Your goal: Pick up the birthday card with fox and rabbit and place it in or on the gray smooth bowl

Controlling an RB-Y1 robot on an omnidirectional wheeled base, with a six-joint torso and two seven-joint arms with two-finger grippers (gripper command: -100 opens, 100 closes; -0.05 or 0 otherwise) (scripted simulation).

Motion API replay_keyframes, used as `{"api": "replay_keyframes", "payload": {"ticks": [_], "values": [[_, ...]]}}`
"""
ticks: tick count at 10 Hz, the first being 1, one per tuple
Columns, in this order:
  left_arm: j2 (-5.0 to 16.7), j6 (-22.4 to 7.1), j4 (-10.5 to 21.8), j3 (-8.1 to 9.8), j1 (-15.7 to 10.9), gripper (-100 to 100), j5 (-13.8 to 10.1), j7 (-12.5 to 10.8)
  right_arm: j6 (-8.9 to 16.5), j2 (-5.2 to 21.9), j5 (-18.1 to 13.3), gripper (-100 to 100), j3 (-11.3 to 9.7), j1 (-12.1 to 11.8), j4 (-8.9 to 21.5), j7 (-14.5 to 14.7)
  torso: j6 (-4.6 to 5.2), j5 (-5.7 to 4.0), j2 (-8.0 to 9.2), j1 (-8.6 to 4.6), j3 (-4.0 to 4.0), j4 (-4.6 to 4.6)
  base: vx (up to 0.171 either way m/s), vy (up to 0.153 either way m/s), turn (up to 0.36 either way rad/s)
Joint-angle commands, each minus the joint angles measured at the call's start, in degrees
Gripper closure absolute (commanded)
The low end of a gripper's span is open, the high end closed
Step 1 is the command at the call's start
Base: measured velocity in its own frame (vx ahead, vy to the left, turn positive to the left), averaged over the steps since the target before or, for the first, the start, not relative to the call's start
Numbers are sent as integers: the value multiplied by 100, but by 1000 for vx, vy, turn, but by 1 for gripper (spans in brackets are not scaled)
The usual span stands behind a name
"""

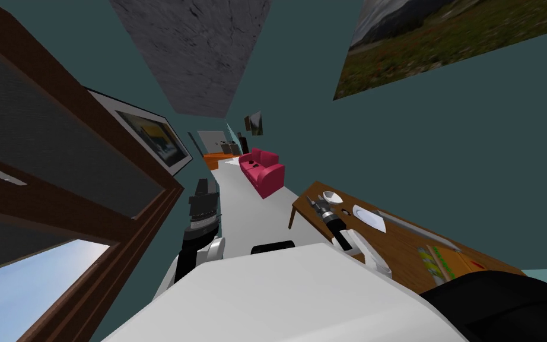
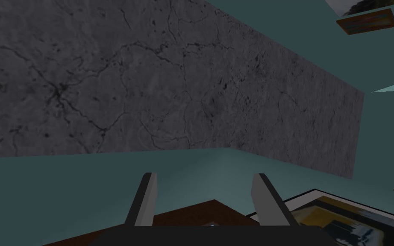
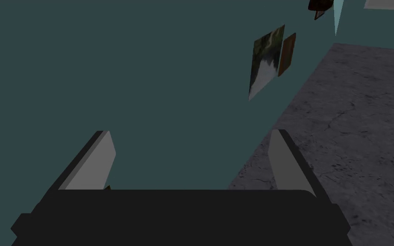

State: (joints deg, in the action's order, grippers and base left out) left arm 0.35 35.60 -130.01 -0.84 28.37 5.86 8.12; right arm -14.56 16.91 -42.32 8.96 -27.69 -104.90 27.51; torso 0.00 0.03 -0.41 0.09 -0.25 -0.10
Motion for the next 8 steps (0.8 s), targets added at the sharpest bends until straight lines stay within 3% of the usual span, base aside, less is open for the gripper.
{"api": "replay_keyframes", "payload": {"ticks": [1,2,4,8], "values": [[0,0,0,0,0,0,0,0,107,162,-286,-100,75,33,286,160,0,0,0,0,0,0,99,78,-163],[0,0,0,0,0,0,0,0,107,162,-372,-100,75,33,297,160,1,1,-2,6,-1,0,79,66,-44],[0,0,0,0,0,0,0,0,187,355,-767,-100,202,56,669,364,-1,-1,6,-3,4,2,72,58,-93],[0,0,0,0,-1,0,0,0,257,548,-1211,-100,322,75,1135,553,-3,-2,12,-9,7,3,62,47,-61]]}}
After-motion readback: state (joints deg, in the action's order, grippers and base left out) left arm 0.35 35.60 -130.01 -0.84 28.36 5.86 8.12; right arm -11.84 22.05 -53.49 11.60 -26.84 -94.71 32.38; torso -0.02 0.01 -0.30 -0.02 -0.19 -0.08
